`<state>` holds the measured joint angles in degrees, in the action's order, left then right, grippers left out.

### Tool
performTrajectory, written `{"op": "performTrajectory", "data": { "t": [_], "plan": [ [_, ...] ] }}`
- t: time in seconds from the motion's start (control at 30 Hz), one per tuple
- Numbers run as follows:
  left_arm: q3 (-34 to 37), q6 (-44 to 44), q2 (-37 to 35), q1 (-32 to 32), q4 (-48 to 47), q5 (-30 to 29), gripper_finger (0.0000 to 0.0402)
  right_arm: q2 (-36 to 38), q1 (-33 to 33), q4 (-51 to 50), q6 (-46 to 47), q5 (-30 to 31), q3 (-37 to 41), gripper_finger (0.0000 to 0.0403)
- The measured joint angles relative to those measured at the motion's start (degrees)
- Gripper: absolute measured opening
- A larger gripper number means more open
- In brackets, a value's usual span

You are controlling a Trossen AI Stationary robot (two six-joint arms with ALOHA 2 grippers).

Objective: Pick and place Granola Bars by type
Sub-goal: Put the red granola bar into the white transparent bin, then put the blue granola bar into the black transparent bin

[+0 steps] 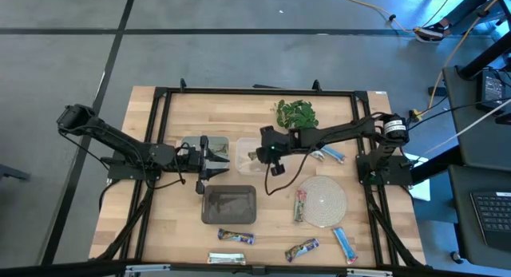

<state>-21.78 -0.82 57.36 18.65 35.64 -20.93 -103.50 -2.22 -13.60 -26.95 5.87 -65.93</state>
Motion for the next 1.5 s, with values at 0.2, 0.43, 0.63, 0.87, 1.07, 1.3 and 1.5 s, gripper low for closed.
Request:
{"op": "performTrajectory", "data": {
  "t": [0.2, 0.43, 0.63, 0.87, 1.07, 1.3, 1.5],
  "plan": [
    [0.0, 0.0, 0.0, 0.0, 0.0, 0.0, 0.0118, 0.0, 0.0, -0.8, 1.4, 0.0, 0.0, 0.0070],
    [0.0, 0.0, 0.0, 0.0, 0.0, 0.0, 0.0120, 0.0, 0.0, -0.8, 1.4, 0.0, 0.0, 0.0070],
    [0.0, 0.0, 0.0, 0.0, 0.0, 0.0, 0.0119, 0.0, 0.0, -0.8, 1.4, 0.0, 0.0, 0.0105],
    [0.0, 0.0, 0.0, 0.0, 0.0, 0.0, 0.0122, 0.1, 0.5, -3.4, 3.5, 6.6, -1.9, 0.0161],
    [0.0, 0.0, 0.0, 0.0, 0.1, 0.0, 0.0118, 6.2, 3.4, -12.9, 6.4, 10.1, -7.2, 0.0172],
    [0.0, 0.0, 0.0, 0.0, 0.4, 0.0, 0.0121, 23.7, 8.5, -16.8, 15.4, 9.6, 1.0, 0.0172],
    [-0.1, -1.4, 0.2, 0.0, 1.2, 2.7, 0.0117, 38.3, 14.5, -5.8, 21.5, 15.7, 16.8, 0.0172]
  ]
}}
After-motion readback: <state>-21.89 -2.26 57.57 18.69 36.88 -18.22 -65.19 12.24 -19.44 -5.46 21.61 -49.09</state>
